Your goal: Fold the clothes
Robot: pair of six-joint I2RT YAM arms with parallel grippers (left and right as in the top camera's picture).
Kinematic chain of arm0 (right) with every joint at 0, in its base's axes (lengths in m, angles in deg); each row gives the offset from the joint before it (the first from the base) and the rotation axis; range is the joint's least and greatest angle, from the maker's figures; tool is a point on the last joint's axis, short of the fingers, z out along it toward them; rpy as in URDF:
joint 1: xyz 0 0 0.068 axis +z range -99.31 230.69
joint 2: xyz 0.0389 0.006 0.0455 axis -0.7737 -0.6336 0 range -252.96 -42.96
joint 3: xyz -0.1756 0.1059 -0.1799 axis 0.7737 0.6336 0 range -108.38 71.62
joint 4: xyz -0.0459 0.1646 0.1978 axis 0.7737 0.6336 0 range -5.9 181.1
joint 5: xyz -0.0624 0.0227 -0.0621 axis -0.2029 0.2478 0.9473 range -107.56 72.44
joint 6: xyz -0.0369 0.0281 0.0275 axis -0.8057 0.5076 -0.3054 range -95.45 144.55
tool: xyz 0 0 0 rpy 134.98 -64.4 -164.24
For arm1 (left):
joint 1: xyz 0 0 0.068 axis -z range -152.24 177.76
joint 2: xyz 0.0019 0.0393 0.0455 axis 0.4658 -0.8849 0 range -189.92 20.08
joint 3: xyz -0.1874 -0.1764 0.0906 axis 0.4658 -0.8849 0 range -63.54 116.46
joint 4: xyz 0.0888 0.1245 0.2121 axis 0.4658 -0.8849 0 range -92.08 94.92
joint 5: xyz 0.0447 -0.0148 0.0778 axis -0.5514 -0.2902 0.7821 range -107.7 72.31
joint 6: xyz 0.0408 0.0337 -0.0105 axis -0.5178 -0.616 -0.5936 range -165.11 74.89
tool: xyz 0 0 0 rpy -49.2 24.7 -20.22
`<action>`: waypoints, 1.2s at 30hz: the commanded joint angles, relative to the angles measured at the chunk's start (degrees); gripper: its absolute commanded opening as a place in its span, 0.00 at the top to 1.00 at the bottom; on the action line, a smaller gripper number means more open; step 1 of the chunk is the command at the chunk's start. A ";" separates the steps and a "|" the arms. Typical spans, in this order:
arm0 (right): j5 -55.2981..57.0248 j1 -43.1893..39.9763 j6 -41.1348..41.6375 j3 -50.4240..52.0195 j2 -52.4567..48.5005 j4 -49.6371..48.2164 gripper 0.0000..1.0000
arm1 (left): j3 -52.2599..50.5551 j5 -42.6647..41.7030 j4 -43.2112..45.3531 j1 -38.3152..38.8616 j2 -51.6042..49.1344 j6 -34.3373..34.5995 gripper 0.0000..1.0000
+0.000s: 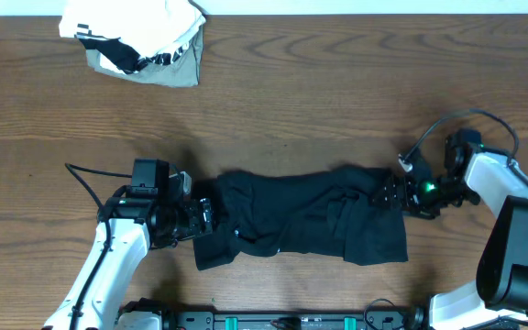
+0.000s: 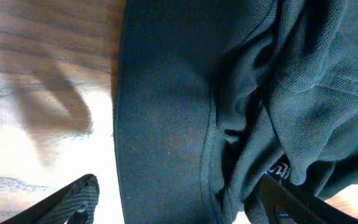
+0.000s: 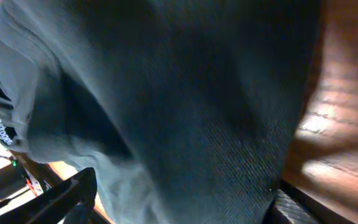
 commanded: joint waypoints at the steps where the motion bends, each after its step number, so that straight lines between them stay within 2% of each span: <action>1: -4.85 -1.03 -1.90 3.56 1.09 -2.25 0.16 | 1.01 0.68 -0.15 -0.24 0.20 -0.79 0.15; 6: -5.75 -1.07 -1.40 7.69 1.09 -5.92 0.09 | 1.01 0.66 -0.17 -0.24 0.20 -0.76 0.15; 14: -5.97 -1.07 0.57 9.46 1.09 -6.73 0.13 | 1.01 0.66 -0.04 -0.24 0.20 -0.76 0.15; 18: -5.97 -1.05 0.70 9.49 1.09 -6.56 0.26 | 1.01 0.63 -0.02 -0.24 0.20 -0.76 0.15; 24: -6.01 -1.07 0.68 9.49 1.09 -6.73 0.57 | 1.01 0.63 -0.04 -0.24 0.20 -0.76 0.15; 27: -7.17 -1.07 0.66 9.49 1.09 -6.75 0.62 | 1.01 0.63 -0.04 -0.24 0.20 -0.76 0.15; 29: -7.65 -1.07 0.66 9.49 1.09 -6.86 0.76 | 1.01 0.66 -0.04 -0.24 0.20 -0.76 0.15; 33: -7.67 -1.09 0.70 9.49 1.09 -6.99 0.96 | 1.01 0.66 -0.07 -0.24 0.20 -0.76 0.15; 36: -7.56 -1.84 1.22 9.25 1.09 -7.15 0.99 | 1.01 0.66 -0.26 -0.24 0.20 -0.79 0.15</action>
